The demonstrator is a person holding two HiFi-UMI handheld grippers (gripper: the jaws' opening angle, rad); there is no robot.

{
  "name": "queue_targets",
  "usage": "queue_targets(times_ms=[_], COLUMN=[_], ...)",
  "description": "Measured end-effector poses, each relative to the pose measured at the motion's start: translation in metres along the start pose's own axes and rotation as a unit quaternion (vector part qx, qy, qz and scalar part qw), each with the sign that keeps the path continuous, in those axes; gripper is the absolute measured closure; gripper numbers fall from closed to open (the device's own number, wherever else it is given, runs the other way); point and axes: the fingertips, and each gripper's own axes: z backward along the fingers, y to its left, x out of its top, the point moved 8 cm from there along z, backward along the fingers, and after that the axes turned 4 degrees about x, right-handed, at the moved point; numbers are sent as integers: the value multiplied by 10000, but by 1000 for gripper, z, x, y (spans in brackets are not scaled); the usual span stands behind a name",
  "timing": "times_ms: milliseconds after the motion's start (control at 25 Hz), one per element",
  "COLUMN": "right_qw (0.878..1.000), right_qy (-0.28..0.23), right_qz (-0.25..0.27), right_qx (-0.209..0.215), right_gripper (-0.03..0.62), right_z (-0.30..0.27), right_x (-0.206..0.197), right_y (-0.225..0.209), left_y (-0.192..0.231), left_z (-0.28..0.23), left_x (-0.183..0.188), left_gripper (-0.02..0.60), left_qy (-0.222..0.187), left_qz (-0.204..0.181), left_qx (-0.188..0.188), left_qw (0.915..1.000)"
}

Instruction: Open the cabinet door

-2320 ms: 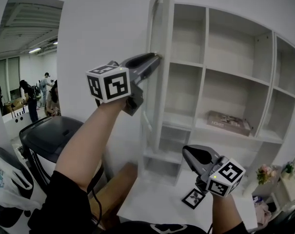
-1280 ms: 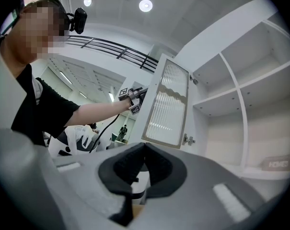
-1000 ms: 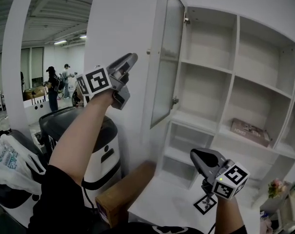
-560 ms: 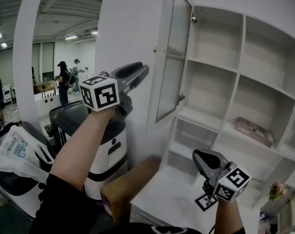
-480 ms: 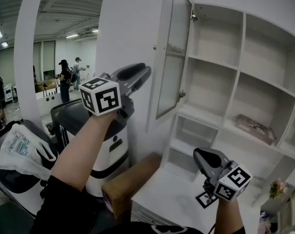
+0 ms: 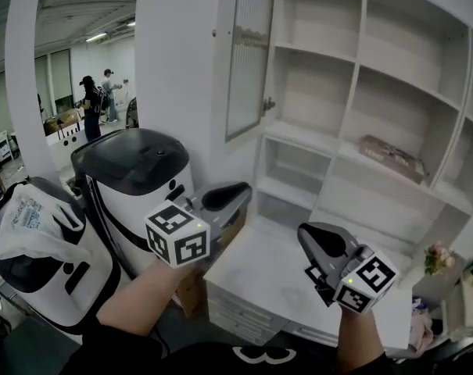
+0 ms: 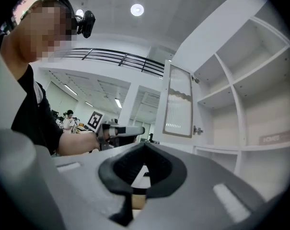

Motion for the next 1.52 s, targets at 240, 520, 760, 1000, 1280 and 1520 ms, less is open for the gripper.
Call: queue_targets(times_ms=[240, 520, 760, 1000, 1280, 1520], right_qw=[9989, 9948, 9932, 9946, 9918, 9891], right_qy=[142, -103, -133, 57, 11, -13], right_qz=[-379, -913, -994, -811, -1069, -1279], right_qx=[-221, -441, -593, -648, -702, -732], right_gripper=[592, 592, 592, 592, 592, 592], right_z=[47, 94, 113, 123, 133, 139], right_x=[-28, -56, -74, -87, -96, -104], right_y=[25, 62, 93, 120, 126, 120], left_y=[-92, -159, -183, -197, -210, -210], left_z=[18, 48, 69, 86, 96, 84], left_x=[-62, -82, -97, -108, -115, -124], left_gripper=[571, 572, 572, 572, 572, 572], left_qy=[418, 589, 669, 709, 906, 976], left_qz=[381, 516, 456, 424, -154, 293], left_qx=[-508, -788, -774, -691, -703, -786], left_qw=[9971, 9938, 9937, 9942, 9933, 9917])
